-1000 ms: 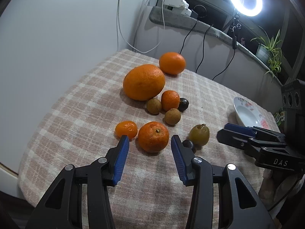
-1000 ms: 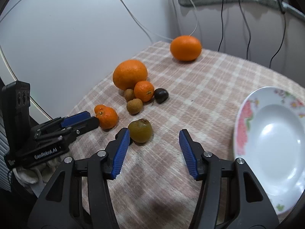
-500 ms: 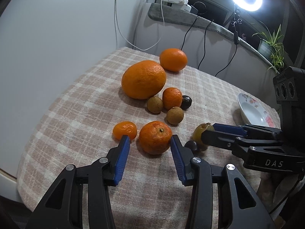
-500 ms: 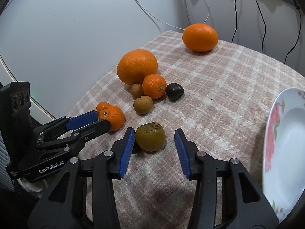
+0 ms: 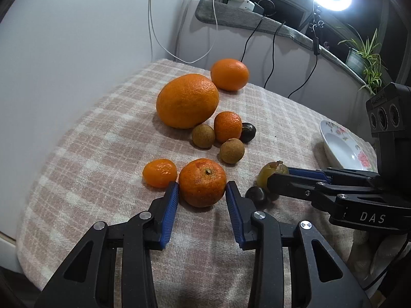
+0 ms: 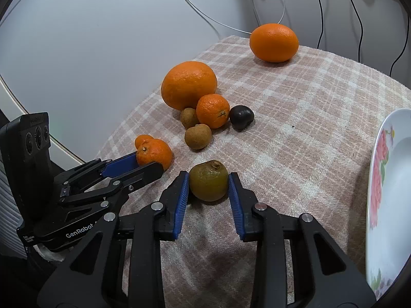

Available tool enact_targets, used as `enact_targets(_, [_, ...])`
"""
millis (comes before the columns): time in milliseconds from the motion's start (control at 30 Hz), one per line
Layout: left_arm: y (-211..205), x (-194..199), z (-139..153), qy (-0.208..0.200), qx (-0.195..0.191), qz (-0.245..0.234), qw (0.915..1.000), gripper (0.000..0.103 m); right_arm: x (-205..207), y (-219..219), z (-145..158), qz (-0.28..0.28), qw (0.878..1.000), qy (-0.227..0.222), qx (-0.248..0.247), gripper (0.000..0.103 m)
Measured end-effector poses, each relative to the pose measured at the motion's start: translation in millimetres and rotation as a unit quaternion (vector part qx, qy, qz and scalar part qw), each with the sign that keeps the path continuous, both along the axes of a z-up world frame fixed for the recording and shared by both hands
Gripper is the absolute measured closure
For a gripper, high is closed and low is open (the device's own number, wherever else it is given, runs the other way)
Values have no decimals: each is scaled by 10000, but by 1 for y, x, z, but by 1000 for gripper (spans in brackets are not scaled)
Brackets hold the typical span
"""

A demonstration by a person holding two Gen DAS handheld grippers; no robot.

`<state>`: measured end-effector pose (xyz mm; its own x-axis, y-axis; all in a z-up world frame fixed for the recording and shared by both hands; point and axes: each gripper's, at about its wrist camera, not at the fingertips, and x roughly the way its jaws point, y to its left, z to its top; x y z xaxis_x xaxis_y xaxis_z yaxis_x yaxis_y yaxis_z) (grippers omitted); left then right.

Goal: Organize fruits
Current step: 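Carry the tangerine with the left tool while the right tool carries the kiwi over the plate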

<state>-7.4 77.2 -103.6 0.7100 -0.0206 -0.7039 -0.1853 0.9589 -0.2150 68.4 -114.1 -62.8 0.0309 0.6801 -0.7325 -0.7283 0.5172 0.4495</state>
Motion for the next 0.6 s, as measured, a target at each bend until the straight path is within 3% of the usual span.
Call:
enact_targets(333, [-1,-4,8,-117,-86,19,9999,68,0,-13,6,-153,9998,-51,135,73])
enact_targets(600, [-17,-2,29,-360,-134,-245,9990,68,5,-43,26,-471,9981,-259,310,73])
